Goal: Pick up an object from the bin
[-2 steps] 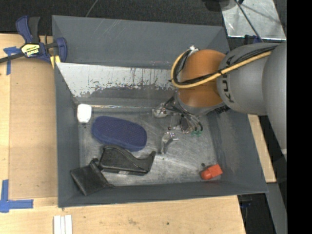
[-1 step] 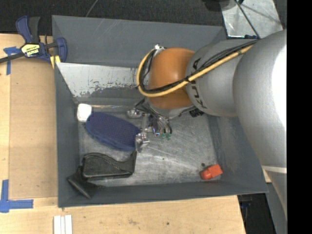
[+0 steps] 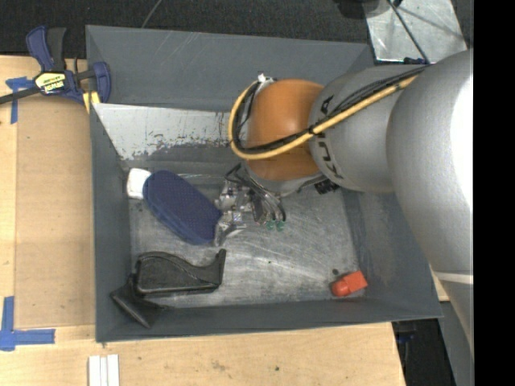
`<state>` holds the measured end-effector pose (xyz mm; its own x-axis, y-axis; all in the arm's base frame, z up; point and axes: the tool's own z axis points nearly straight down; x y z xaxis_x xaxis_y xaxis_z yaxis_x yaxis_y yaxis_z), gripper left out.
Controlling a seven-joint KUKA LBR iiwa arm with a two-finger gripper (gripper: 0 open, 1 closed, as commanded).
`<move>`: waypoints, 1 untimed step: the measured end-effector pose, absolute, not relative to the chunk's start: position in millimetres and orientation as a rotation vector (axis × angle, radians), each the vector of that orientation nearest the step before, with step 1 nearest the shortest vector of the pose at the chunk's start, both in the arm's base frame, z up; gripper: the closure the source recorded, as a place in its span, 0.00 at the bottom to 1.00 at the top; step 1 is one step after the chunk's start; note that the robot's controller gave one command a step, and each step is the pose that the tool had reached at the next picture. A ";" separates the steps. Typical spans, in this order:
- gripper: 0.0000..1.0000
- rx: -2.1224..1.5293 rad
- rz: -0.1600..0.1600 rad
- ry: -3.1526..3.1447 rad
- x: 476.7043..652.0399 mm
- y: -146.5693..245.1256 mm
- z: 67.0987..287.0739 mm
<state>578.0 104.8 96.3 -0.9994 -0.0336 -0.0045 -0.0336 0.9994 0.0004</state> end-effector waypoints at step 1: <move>1.00 -0.614 -0.001 3.071 580.5 93.8 230.3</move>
Offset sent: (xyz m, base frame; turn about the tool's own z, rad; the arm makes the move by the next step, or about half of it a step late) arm 0.0003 -0.0106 0.1305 -0.3626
